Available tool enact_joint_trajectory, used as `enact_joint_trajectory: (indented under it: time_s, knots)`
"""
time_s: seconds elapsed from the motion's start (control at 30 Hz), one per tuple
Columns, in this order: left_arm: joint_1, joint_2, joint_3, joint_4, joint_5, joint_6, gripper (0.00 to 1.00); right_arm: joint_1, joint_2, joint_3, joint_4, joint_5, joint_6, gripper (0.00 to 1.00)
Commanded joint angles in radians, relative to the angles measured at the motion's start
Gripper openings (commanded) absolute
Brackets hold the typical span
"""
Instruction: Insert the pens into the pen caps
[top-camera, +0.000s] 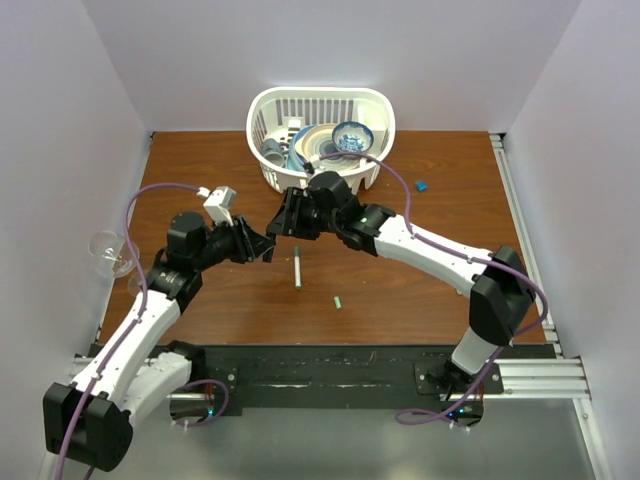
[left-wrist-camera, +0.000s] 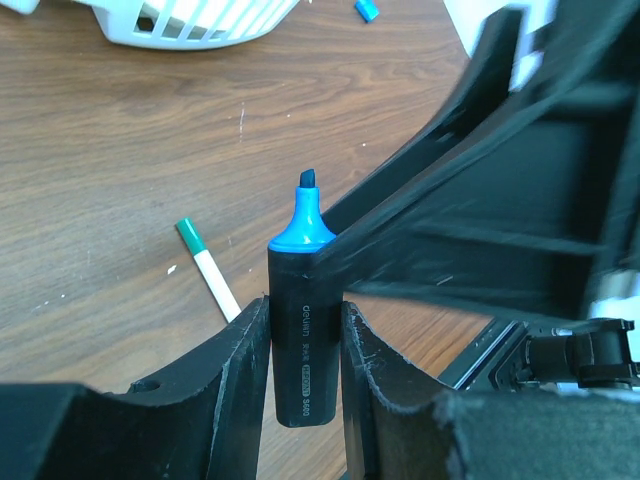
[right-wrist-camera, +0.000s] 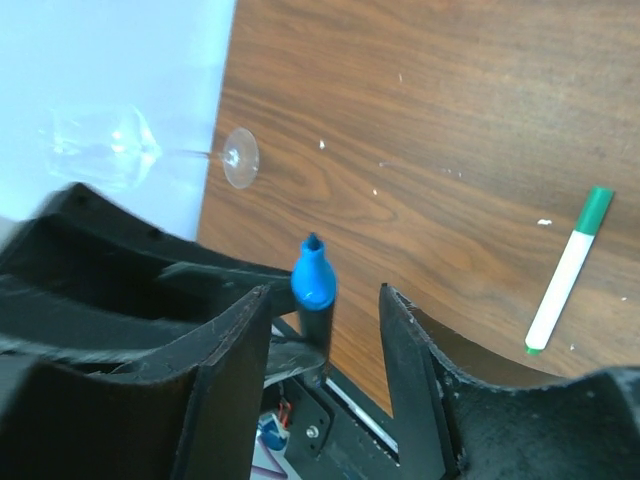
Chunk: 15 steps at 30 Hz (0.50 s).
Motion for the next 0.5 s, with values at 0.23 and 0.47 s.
enact_joint_trajectory:
  time_s: [0.23,0.47]
  knots:
    - [-0.003,-0.039,0.007,0.053,0.042,0.02,0.0,0.048,0.022,0.048,0.049,-0.015,-0.012,0.08]
    - [-0.003,-0.063,0.097,-0.046,0.161,0.028,0.5,0.005,-0.178,-0.063,0.183,-0.133,-0.236,0.0]
